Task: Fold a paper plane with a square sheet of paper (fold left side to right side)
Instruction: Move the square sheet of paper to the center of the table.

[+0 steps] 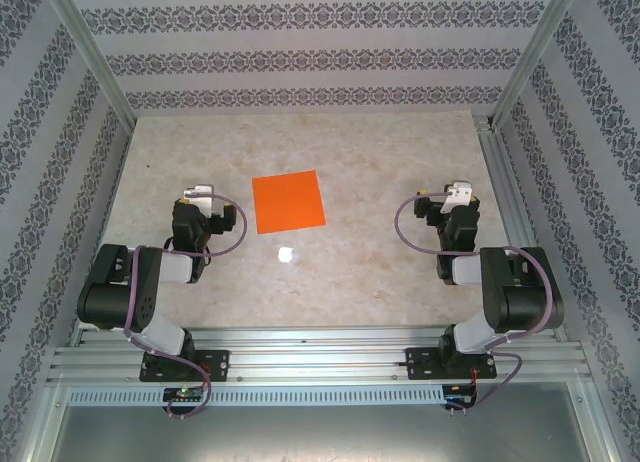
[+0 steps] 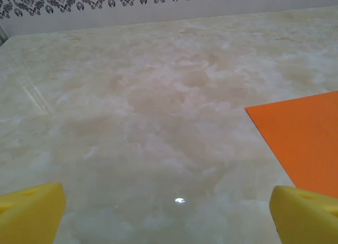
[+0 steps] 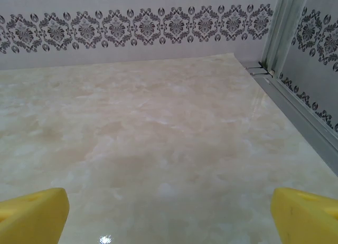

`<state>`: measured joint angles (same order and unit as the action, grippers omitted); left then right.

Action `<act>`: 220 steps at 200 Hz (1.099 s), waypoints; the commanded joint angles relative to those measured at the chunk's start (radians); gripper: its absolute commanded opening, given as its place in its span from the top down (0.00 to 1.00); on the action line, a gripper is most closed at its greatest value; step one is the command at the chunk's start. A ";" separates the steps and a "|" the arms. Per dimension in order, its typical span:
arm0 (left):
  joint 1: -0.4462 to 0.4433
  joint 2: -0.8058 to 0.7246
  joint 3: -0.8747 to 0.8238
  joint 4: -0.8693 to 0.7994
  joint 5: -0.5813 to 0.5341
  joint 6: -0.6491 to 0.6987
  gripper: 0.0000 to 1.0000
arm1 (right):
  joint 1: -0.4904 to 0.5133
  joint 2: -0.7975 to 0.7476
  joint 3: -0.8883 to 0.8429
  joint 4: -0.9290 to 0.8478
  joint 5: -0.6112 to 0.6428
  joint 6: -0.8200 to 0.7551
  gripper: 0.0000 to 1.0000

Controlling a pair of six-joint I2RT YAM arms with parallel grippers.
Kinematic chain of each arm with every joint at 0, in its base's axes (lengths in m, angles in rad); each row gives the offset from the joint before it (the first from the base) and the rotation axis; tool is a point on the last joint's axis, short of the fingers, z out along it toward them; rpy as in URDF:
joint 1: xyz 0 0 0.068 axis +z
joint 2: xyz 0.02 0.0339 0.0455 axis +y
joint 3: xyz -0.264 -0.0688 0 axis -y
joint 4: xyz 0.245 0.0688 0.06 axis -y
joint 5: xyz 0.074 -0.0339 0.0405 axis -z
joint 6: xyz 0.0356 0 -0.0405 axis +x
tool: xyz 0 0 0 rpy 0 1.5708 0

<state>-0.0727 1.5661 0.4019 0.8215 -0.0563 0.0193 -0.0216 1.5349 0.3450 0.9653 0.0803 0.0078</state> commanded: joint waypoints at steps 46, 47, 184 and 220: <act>0.007 -0.006 0.014 0.006 0.018 0.013 0.00 | -0.005 0.002 0.011 0.036 -0.010 0.018 0.02; 0.007 -0.005 0.013 0.006 0.018 0.013 0.00 | -0.005 0.001 0.011 0.036 -0.010 0.018 0.02; 0.007 -0.392 0.319 -0.784 -0.015 -0.216 0.00 | 0.136 -0.354 0.179 -0.607 0.077 0.129 0.02; 0.008 -0.308 0.516 -1.119 0.114 -0.317 0.00 | 0.386 -0.282 0.380 -0.871 0.094 0.240 0.02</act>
<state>-0.0723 1.1923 0.8425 0.0731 -0.0387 -0.1844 0.2089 1.2045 0.6350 0.3573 0.1493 0.1528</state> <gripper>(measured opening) 0.998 0.981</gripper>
